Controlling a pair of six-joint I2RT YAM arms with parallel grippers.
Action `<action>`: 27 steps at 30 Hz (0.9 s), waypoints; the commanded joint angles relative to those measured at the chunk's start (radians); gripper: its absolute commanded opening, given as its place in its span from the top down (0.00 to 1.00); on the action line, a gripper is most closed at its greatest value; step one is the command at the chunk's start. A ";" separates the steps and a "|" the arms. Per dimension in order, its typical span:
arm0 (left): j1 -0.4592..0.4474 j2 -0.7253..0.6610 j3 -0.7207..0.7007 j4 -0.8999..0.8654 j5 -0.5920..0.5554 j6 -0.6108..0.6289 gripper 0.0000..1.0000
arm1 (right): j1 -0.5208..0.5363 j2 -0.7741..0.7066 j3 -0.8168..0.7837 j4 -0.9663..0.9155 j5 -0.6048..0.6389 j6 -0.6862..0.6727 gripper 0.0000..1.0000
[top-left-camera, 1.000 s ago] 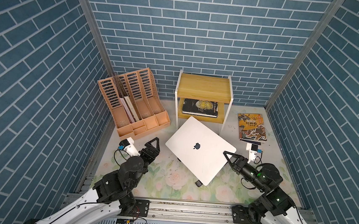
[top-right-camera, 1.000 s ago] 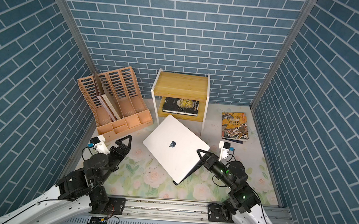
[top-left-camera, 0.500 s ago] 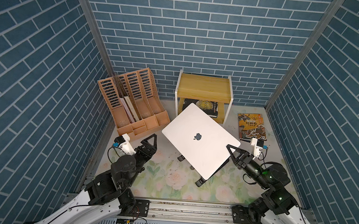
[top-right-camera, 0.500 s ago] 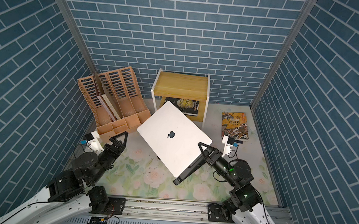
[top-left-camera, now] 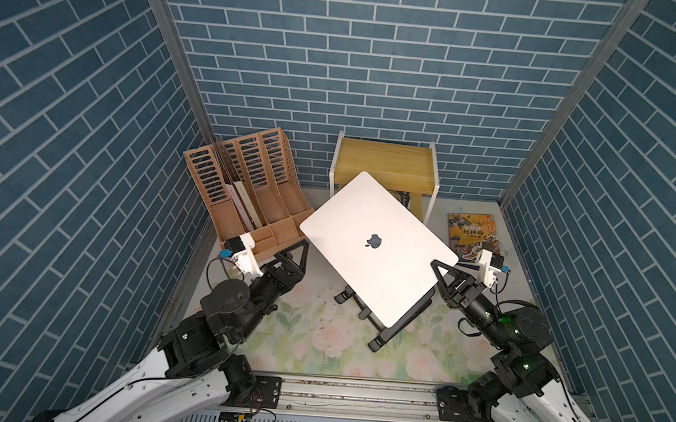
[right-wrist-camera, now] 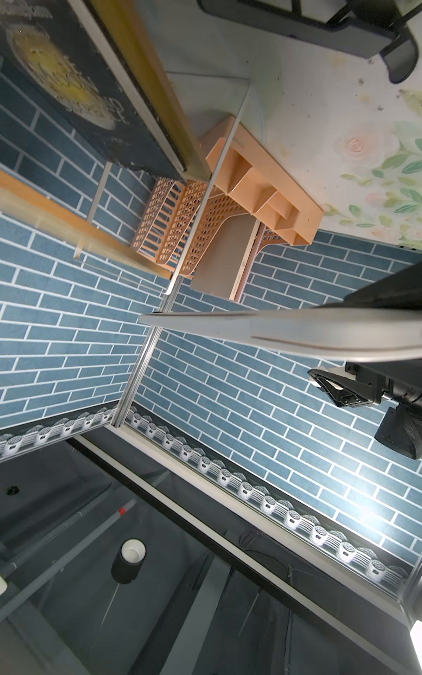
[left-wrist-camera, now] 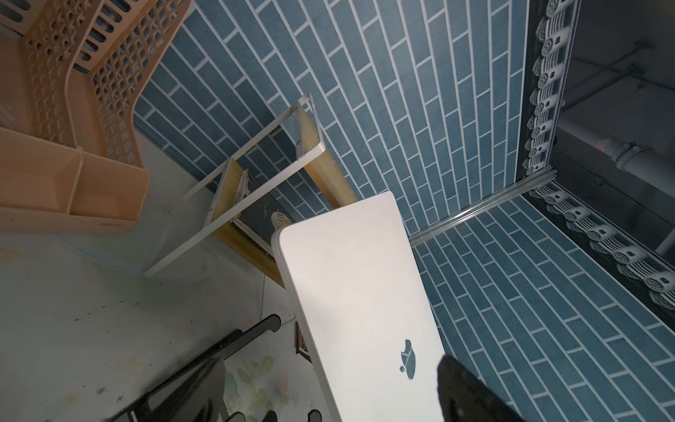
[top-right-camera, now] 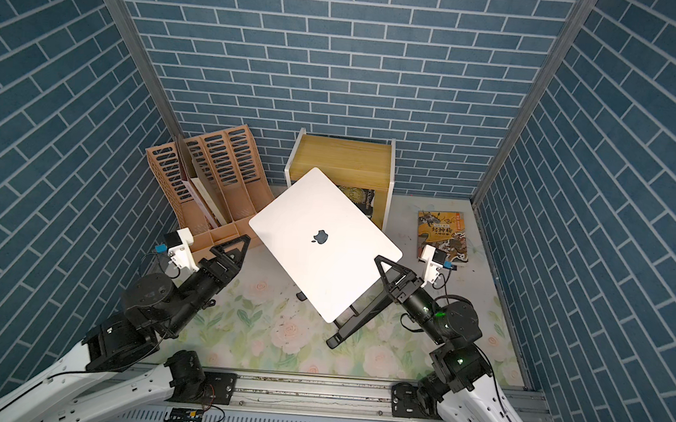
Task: Close the laptop lid and set it aside
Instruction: Place the laptop on the shelf.
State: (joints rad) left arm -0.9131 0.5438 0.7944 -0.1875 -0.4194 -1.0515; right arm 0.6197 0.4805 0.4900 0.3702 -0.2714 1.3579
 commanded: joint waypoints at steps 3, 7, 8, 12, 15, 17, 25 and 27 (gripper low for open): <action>-0.004 0.050 0.040 0.140 0.072 0.054 0.07 | 0.003 0.019 0.099 0.375 0.076 0.070 1.00; -0.005 0.089 0.051 0.233 0.126 0.051 0.09 | 0.003 0.055 0.123 0.402 0.102 0.068 1.00; -0.005 0.122 0.055 0.258 0.142 0.048 0.09 | 0.003 0.065 0.128 0.403 0.107 0.069 1.00; -0.006 0.182 0.063 0.331 0.213 0.010 0.12 | 0.009 0.092 0.144 0.420 0.120 0.072 1.00; -0.006 0.219 0.053 0.401 0.256 -0.013 0.15 | 0.014 0.106 0.152 0.433 0.128 0.071 1.00; -0.006 0.245 0.054 0.437 0.277 -0.026 0.17 | 0.016 0.115 0.157 0.441 0.132 0.071 1.00; -0.006 0.331 0.073 0.572 0.323 -0.061 0.38 | 0.036 0.139 0.141 0.509 0.175 0.078 1.00; -0.006 0.360 0.097 0.572 0.322 -0.061 0.42 | 0.039 0.138 0.132 0.526 0.189 0.081 1.00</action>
State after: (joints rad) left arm -0.9146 0.8726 0.8471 0.3092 -0.1417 -1.1053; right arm 0.6376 0.6453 0.5629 0.5915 -0.0940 1.3617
